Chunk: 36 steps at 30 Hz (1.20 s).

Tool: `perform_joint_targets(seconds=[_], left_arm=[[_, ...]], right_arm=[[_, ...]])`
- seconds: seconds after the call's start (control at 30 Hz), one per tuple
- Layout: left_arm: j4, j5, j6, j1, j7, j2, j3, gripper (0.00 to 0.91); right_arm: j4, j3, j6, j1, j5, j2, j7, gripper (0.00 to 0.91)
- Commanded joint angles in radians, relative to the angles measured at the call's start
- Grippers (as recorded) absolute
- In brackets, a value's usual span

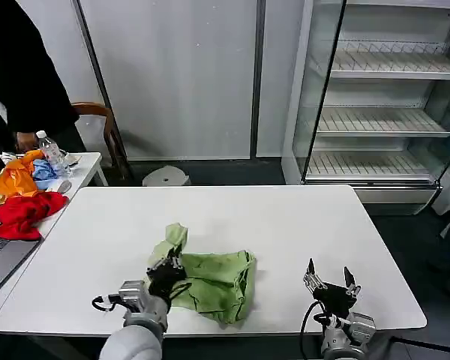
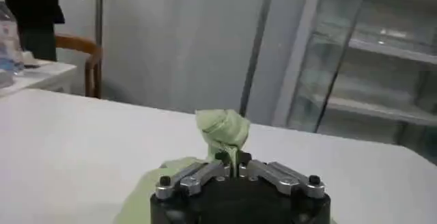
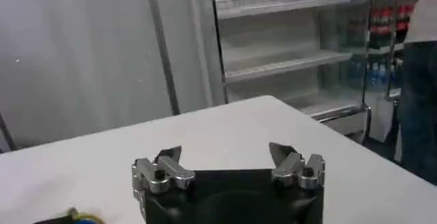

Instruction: Fold and organize the clothes.

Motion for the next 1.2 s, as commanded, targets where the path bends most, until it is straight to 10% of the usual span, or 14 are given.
perform_joint_targets(seconds=[0.03,0.6,0.63,0.67,1.2], left_arm=[[0.008,0.032,-0.007,-0.001,0.004,-0.057,0.079,0.000],[0.066,0.089,-0.055,0.015,0.025,-0.103,0.160,0.010],[0.066,0.091,-0.059,0.015,0.027,-0.105,0.161,0.846],[0.073,0.089,-0.065,0.014,0.027,-0.107,0.161,0.907],[0.041,0.047,-0.071,0.008,0.027,-0.049,0.069,0.907]], right_arm=[[0.003,-0.006,-0.001,0.000,-0.009,0.007,0.001,0.907],[-0.005,-0.012,-0.002,0.000,-0.025,0.017,0.004,0.907],[-0.006,-0.012,-0.002,0.000,-0.025,0.018,0.004,0.907],[-0.006,-0.012,-0.002,-0.001,-0.025,0.018,0.004,0.907],[-0.028,-0.033,-0.001,0.025,-0.027,0.028,0.004,0.907]])
